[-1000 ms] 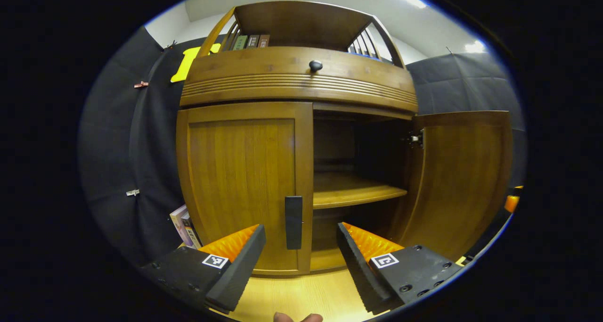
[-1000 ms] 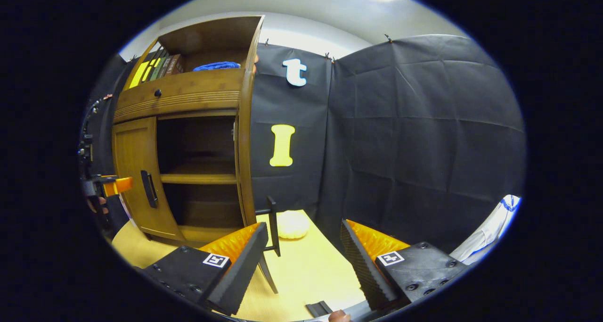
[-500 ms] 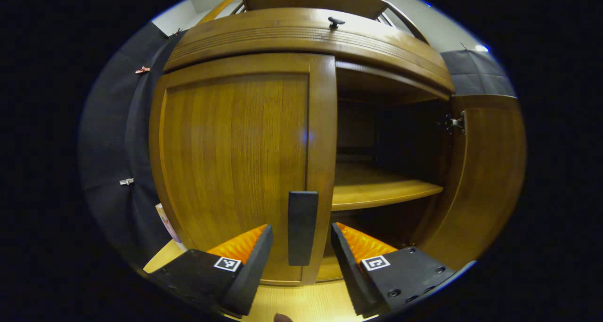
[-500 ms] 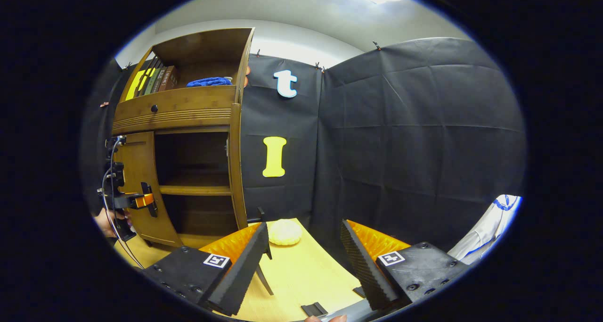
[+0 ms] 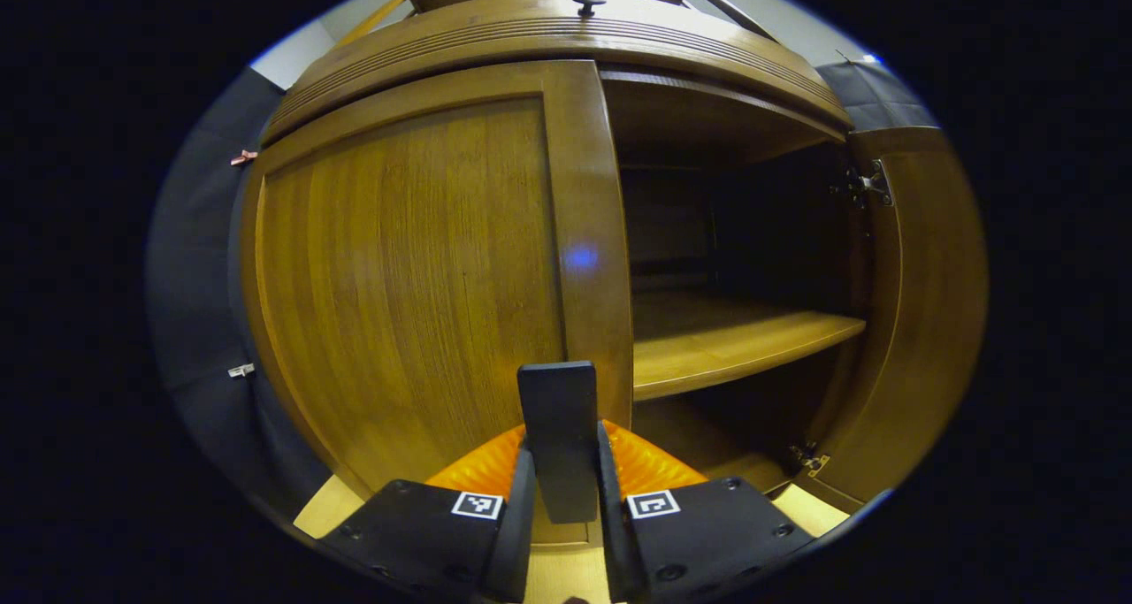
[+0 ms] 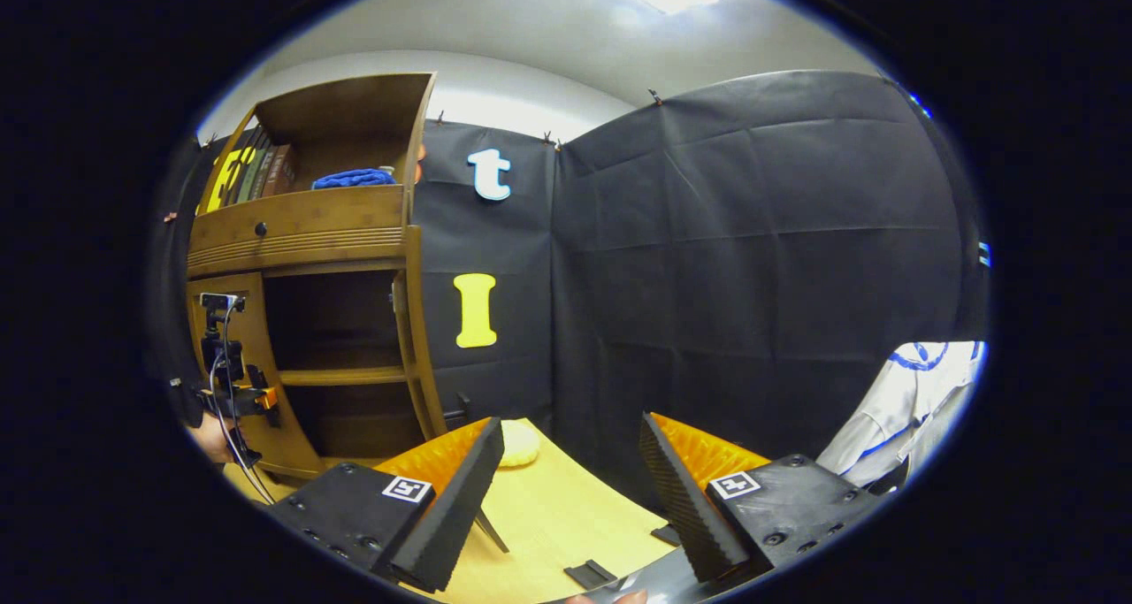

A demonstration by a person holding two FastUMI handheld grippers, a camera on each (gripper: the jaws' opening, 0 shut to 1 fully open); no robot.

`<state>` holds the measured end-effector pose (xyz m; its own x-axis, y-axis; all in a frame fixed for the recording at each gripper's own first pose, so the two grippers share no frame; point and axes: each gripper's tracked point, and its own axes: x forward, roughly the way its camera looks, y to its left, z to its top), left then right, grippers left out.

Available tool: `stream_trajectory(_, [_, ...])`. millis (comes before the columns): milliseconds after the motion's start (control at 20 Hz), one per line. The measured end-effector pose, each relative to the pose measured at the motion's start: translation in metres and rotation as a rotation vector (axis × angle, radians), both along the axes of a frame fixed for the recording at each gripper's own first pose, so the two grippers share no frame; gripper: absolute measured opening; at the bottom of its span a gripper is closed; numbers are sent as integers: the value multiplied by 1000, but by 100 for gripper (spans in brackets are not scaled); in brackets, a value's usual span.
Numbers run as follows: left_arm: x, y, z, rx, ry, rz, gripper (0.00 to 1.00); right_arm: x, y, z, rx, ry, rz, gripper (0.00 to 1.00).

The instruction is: Open the right door of the double-door shoe cabinet with the right hand, and open the left door with the left hand.

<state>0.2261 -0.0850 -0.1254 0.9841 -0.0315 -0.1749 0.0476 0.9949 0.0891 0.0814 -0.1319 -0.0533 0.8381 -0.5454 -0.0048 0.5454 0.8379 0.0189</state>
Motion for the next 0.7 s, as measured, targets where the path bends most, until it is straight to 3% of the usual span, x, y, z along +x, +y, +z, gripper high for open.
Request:
stream_trajectory(100, [-1, 1, 0, -15, 8, 5, 34, -9, -4, 2, -4, -1, -28, 94])
stream_trajectory(150, [-1, 1, -1, -19, 12, 2, 33, -13, -4, 5, -10, -8, -37, 98])
stream_trajectory(200, [-1, 2, -2, -20, 15, -3, 31, -14, -3, 10, -17, -17, -43, 94])
stream_trajectory(300, [-3, 2, -2, -26, 26, -13, 29, -11, 4, 16, -20, -32, -36, 98])
stream_trajectory(700, [-53, 13, 2, -44, 28, -61, 28, 17, 60, 36, -53, -49, 116, 98])
